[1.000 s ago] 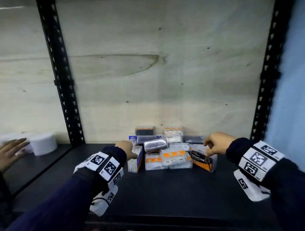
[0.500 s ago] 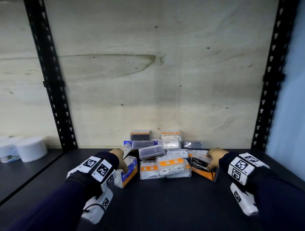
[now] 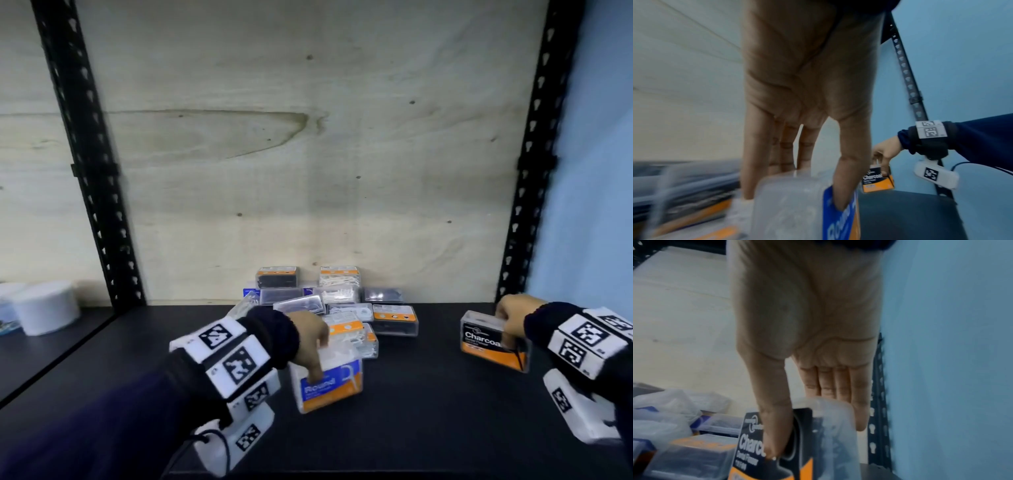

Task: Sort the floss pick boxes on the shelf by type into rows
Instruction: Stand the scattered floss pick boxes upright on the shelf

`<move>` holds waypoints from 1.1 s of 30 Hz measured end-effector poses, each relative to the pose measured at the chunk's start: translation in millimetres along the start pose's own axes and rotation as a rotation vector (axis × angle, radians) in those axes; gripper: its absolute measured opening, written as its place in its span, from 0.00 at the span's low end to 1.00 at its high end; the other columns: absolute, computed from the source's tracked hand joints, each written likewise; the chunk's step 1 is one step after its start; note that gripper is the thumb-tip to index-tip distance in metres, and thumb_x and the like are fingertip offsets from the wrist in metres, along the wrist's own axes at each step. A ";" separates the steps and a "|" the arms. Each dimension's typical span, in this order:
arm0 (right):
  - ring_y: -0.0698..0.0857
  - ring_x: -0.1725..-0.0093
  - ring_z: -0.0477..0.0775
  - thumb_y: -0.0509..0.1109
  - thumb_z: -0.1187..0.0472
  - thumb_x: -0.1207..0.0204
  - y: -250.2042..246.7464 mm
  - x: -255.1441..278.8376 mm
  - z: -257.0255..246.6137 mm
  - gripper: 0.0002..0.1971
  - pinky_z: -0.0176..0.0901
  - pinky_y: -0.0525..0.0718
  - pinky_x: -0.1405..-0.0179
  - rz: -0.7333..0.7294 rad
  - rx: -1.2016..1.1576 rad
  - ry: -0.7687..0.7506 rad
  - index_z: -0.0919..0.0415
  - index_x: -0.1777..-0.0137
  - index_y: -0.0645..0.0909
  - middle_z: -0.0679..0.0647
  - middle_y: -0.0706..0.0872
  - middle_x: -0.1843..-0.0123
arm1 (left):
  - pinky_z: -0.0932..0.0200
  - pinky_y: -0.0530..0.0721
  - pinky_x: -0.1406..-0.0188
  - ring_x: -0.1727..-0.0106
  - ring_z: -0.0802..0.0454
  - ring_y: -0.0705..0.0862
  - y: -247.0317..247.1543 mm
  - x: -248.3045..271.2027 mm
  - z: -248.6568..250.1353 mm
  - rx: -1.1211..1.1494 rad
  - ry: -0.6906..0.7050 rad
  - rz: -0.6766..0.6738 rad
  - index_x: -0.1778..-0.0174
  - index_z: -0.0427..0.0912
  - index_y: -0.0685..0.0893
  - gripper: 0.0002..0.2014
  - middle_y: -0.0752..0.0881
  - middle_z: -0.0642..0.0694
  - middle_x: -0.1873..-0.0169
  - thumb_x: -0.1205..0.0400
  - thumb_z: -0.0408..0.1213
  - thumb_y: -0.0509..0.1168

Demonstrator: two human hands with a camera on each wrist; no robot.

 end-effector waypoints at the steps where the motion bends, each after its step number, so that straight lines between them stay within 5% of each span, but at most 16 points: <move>1: 0.79 0.61 0.48 0.77 0.63 0.34 1.3 0.2 7.2 0.12 0.28 0.68 0.80 0.008 0.008 0.018 0.58 0.52 0.81 0.50 0.81 0.59 | 0.53 0.79 0.38 0.33 0.45 0.78 0.4 -4.6 15.3 -0.006 0.053 0.008 0.30 0.39 0.74 0.28 0.79 0.42 0.32 0.26 0.38 0.72; 5: 0.80 0.58 0.50 0.75 0.63 0.32 9.5 -2.0 30.5 0.09 0.30 0.69 0.77 0.024 0.023 0.062 0.56 0.60 0.76 0.49 0.80 0.62 | 0.58 0.75 0.57 0.39 0.44 0.79 1.4 -28.7 70.1 -0.041 0.232 0.070 0.32 0.36 0.76 0.25 0.81 0.38 0.34 0.25 0.34 0.71; 9: 0.83 0.45 0.53 0.72 0.63 0.29 14.8 0.6 42.0 0.13 0.34 0.72 0.72 0.037 0.067 0.098 0.57 0.45 0.79 0.56 0.84 0.45 | 0.57 0.75 0.54 0.35 0.39 0.80 2.8 -48.2 110.4 -0.084 0.327 0.107 0.32 0.33 0.77 0.23 0.81 0.35 0.35 0.24 0.31 0.70; 12: 0.83 0.36 0.52 0.71 0.60 0.27 23.2 -0.4 47.9 0.20 0.34 0.77 0.62 0.030 0.099 0.126 0.59 0.35 0.78 0.55 0.84 0.35 | 0.59 0.75 0.68 0.34 0.37 0.80 8.3 -61.6 129.5 -0.133 0.329 0.109 0.31 0.31 0.76 0.22 0.80 0.34 0.34 0.22 0.29 0.67; 15: 0.82 0.33 0.51 0.69 0.57 0.26 33.1 -3.2 51.4 0.22 0.35 0.79 0.47 0.061 0.094 0.129 0.58 0.32 0.76 0.54 0.82 0.31 | 0.64 0.65 0.76 0.36 0.36 0.81 12.5 -71.8 138.1 -0.158 0.323 0.111 0.33 0.29 0.78 0.19 0.80 0.32 0.35 0.20 0.29 0.65; 17: 0.82 0.34 0.51 0.68 0.56 0.25 38.0 -6.6 53.7 0.21 0.35 0.79 0.49 0.055 0.066 0.116 0.58 0.32 0.76 0.54 0.82 0.32 | 0.65 0.65 0.76 0.37 0.36 0.82 12.7 -76.3 138.5 -0.155 0.330 0.100 0.35 0.28 0.79 0.18 0.81 0.32 0.37 0.20 0.30 0.65; 20: 0.83 0.39 0.52 0.71 0.53 0.26 37.1 -15.0 57.0 0.20 0.32 0.76 0.59 0.008 0.018 0.081 0.59 0.36 0.77 0.54 0.83 0.37 | 0.65 0.66 0.75 0.36 0.37 0.82 13.9 -81.7 134.0 -0.129 0.348 0.081 0.34 0.28 0.78 0.20 0.81 0.32 0.36 0.20 0.33 0.66; 22: 0.82 0.36 0.53 0.71 0.49 0.27 27.0 -19.0 53.3 0.25 0.35 0.79 0.53 0.023 0.004 0.044 0.58 0.33 0.74 0.55 0.81 0.34 | 0.63 0.71 0.70 0.34 0.38 0.79 12.4 -81.6 128.1 -0.103 0.358 0.085 0.31 0.29 0.75 0.25 0.80 0.33 0.33 0.21 0.38 0.68; 24: 0.77 0.29 0.53 0.71 0.48 0.27 11.3 -21.8 42.8 0.33 0.38 0.76 0.36 0.071 -0.005 -0.023 0.59 0.25 0.68 0.56 0.76 0.26 | 0.53 0.80 0.48 0.29 0.39 0.75 8.2 -77.4 118.1 -0.059 0.353 0.103 0.26 0.32 0.71 0.30 0.75 0.35 0.28 0.21 0.43 0.67; 26: 0.75 0.27 0.53 0.70 0.49 0.25 -4.1 -24.3 25.0 0.33 0.38 0.73 0.31 0.098 -0.013 -0.134 0.58 0.23 0.66 0.55 0.74 0.24 | 0.49 0.74 0.31 0.26 0.40 0.73 2.9 -71.6 103.4 -0.024 0.348 0.148 0.23 0.35 0.68 0.31 0.73 0.37 0.25 0.20 0.43 0.66; 33: 0.76 0.29 0.55 0.71 0.52 0.26 -23.5 -47.3 -48.6 0.29 0.40 0.73 0.32 0.028 0.026 -0.423 0.57 0.26 0.72 0.56 0.77 0.27 | 0.58 0.75 0.34 0.30 0.46 0.76 -23.0 -67.6 14.4 0.027 0.182 0.332 0.27 0.41 0.74 0.22 0.76 0.44 0.29 0.19 0.37 0.64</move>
Point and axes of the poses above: each hand's wrist, its own x-axis away from the middle knuckle, its own y-axis out of the palm, z = x × y, the point moved 3 cm from there along -x, towards the middle knuckle
